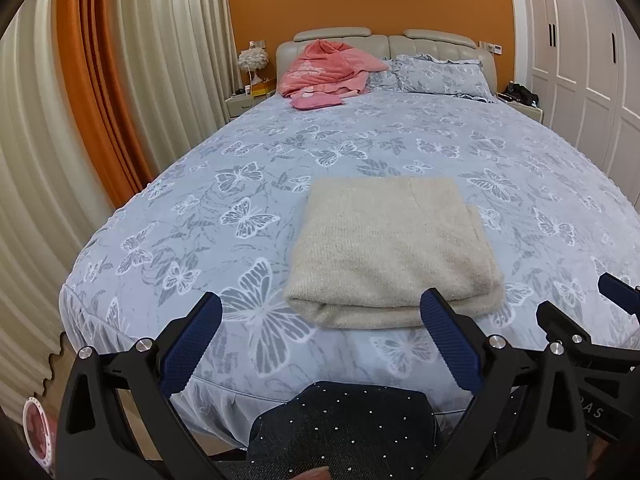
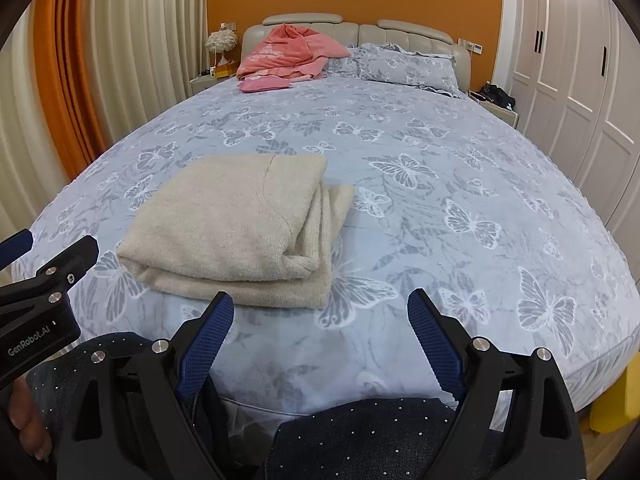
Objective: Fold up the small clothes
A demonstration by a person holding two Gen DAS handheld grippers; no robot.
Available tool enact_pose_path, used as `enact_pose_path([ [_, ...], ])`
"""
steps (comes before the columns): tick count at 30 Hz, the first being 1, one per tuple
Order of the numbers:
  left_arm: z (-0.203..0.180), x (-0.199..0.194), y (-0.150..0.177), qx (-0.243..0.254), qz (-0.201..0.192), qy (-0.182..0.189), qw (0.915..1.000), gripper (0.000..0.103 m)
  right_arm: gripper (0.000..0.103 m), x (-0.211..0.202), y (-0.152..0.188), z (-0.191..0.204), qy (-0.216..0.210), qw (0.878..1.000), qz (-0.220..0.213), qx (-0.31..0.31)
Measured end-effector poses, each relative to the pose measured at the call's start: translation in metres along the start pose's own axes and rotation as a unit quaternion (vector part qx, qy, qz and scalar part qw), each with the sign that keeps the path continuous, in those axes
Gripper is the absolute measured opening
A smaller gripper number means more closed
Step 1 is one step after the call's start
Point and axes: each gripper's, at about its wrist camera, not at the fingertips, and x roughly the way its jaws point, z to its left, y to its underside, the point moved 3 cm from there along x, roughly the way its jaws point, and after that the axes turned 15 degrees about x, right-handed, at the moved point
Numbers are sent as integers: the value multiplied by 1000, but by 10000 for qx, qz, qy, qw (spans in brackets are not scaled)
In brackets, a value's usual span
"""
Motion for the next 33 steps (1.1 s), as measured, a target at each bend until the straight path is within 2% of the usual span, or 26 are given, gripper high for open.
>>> enact_pose_path([
  [8,-1,1,1,17,98,-33,9999,98,86,1,0,-2,-19,10000,-3,-19],
  [16,-6,-1,0,226,4,-100,9997,98,86,1,0,-2,-27,10000,-5,-26],
  [33,-5,-2,1,198,-5,-181,9996,98,86,0,-1,-3,-26,10000,-27,-15],
])
